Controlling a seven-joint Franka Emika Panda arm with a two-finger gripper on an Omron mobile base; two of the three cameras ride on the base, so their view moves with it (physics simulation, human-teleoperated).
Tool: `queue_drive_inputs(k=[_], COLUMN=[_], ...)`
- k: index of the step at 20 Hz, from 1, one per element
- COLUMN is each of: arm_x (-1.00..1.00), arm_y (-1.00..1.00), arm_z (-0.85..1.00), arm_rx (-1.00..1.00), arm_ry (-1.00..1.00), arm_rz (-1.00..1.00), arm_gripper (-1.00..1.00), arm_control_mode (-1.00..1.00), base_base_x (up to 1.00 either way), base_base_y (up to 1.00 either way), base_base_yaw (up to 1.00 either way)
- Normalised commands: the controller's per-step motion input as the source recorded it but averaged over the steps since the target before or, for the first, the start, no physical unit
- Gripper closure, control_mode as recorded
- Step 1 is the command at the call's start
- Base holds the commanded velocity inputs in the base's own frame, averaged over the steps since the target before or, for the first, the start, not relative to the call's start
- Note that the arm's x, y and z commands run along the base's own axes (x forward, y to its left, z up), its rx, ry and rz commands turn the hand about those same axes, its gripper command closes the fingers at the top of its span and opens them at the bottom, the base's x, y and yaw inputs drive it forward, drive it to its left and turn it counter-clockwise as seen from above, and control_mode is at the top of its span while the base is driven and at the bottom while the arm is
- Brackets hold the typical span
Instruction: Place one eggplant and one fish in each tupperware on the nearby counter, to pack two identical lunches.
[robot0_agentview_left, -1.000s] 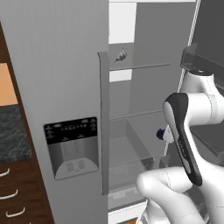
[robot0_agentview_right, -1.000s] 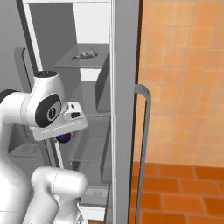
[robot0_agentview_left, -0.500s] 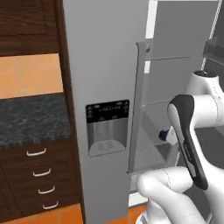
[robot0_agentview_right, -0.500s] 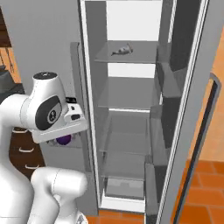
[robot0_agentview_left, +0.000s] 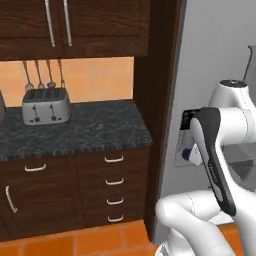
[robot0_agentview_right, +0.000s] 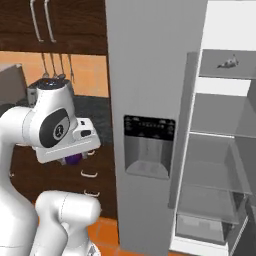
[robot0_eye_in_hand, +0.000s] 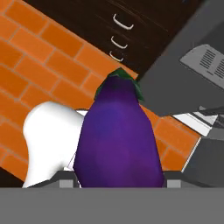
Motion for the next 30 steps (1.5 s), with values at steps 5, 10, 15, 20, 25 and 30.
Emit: queue_drive_inputs(k=[5, 10, 15, 20, 25, 30], arm_x=[0.00, 0.00, 0.00, 0.00, 0.00, 0.00], arm_y=[0.00, 0.00, 0.00, 0.00, 0.00, 0.00], arm_z=[0.00, 0.00, 0.00, 0.00, 0.00, 0.00], arm_rx=[0.00, 0.00, 0.00, 0.00, 0.00, 0.00], arm_ry=[0.00, 0.00, 0.00, 0.00, 0.00, 0.00], arm_rz=[0.00, 0.00, 0.00, 0.00, 0.00, 0.00], arm_gripper=[1.00, 1.00, 1.00, 1.00, 1.00, 1.00], arm_control_mode=[1.00, 1.00, 1.00, 1.00, 1.00, 1.00], base_base_x=[-0.01, 0.00, 0.00, 0.00, 0.13, 0.46], base_base_y=[1.00, 1.00, 1.00, 1.00, 0.99, 0.89], base_base_yaw=[0.28, 0.22, 0.18, 0.16, 0.13, 0.09])
